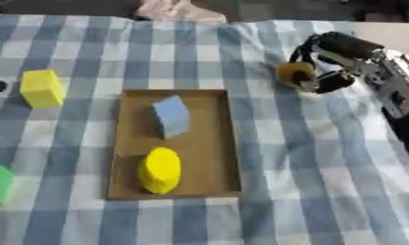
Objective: Pick up objects on the table and place them in the box.
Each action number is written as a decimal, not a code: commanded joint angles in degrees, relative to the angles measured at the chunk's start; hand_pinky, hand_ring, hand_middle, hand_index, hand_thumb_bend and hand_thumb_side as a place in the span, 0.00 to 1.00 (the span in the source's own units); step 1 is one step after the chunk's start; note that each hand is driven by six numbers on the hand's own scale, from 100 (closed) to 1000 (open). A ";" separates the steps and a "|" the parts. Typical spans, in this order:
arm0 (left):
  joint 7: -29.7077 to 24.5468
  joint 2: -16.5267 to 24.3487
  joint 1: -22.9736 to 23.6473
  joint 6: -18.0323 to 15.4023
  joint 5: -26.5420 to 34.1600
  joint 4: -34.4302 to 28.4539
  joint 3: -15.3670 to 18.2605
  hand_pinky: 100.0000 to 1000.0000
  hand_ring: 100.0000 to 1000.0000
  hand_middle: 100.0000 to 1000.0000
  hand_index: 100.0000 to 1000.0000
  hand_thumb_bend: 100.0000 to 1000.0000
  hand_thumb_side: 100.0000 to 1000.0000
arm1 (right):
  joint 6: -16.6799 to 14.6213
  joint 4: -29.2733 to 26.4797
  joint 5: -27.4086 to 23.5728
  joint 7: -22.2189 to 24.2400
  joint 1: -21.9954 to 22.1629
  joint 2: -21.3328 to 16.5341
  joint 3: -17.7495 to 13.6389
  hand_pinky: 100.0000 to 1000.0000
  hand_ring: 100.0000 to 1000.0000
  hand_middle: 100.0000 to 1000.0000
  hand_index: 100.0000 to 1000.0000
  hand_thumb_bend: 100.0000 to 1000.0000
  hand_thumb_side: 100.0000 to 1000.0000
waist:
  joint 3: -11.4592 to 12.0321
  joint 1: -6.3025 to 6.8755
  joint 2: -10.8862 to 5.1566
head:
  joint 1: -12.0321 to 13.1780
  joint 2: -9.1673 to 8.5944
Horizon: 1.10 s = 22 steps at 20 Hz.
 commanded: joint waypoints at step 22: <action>-0.01 0.45 -0.23 -0.42 0.63 -1.20 0.48 0.92 0.72 0.62 0.80 0.00 0.64 | 7.62 -43.89 -27.34 18.11 0.83 0.34 12.72 0.78 0.52 0.22 0.53 0.00 0.00 | -0.19 0.47 -2.80 | -0.19 1.14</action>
